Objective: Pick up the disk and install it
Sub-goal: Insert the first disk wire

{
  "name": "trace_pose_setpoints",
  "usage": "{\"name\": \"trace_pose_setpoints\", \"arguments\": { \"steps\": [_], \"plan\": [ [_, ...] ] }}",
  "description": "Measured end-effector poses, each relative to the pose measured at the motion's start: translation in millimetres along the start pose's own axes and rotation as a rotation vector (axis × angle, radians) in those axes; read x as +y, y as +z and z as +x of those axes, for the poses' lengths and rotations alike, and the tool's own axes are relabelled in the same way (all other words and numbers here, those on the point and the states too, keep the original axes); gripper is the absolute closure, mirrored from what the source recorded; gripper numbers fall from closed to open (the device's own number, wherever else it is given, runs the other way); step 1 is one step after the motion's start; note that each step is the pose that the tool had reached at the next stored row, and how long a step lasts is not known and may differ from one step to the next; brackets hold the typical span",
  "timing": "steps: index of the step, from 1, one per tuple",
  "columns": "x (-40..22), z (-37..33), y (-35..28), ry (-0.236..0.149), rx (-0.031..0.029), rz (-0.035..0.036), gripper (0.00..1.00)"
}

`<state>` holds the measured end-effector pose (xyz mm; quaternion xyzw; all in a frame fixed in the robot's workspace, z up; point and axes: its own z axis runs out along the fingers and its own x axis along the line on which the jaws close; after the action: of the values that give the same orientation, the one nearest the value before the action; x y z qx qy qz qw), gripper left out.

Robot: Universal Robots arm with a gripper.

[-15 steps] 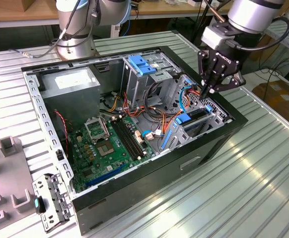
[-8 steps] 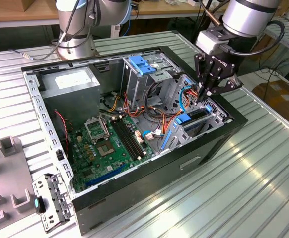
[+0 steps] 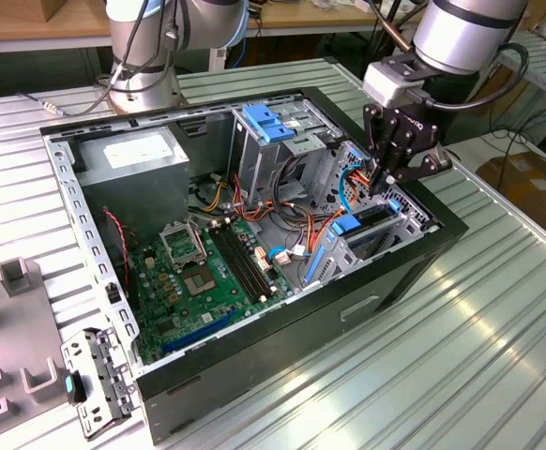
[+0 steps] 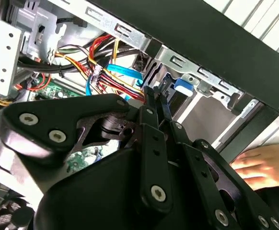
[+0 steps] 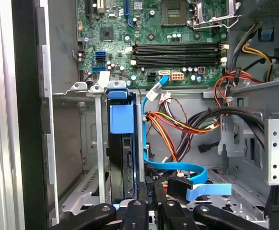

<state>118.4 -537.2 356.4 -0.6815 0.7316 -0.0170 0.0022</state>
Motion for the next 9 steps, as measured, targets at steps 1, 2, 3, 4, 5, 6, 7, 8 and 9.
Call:
{"name": "trace_pose_setpoints", "arguments": {
  "steps": [1,2,3,4,5,6,7,8,9],
  "plan": [
    [0.0,0.2,0.5,0.021,0.0007,-0.0004,0.83],
    [0.1,0.9,0.9,0.023,0.0008,-0.0005,0.83],
    [0.3,1.6,1.2,0.023,0.0008,-0.0005,0.83],
    [0.8,3.7,1.6,0.023,0.0009,-0.0005,0.83],
    [1.7,5.1,2.1,0.022,0.0009,-0.0005,0.83],
    [2.7,5.8,2.6,0.015,0.0005,-0.0004,0.83],
    [3.0,6.1,2.9,0.006,0.0002,-0.0002,0.83],
    [3.1,6.3,3.2,-0.01,0.0,0.0002,0.83],
    [3.2,6.4,3.4,-0.024,-0.0003,0.0004,0.83]
  ]
}}
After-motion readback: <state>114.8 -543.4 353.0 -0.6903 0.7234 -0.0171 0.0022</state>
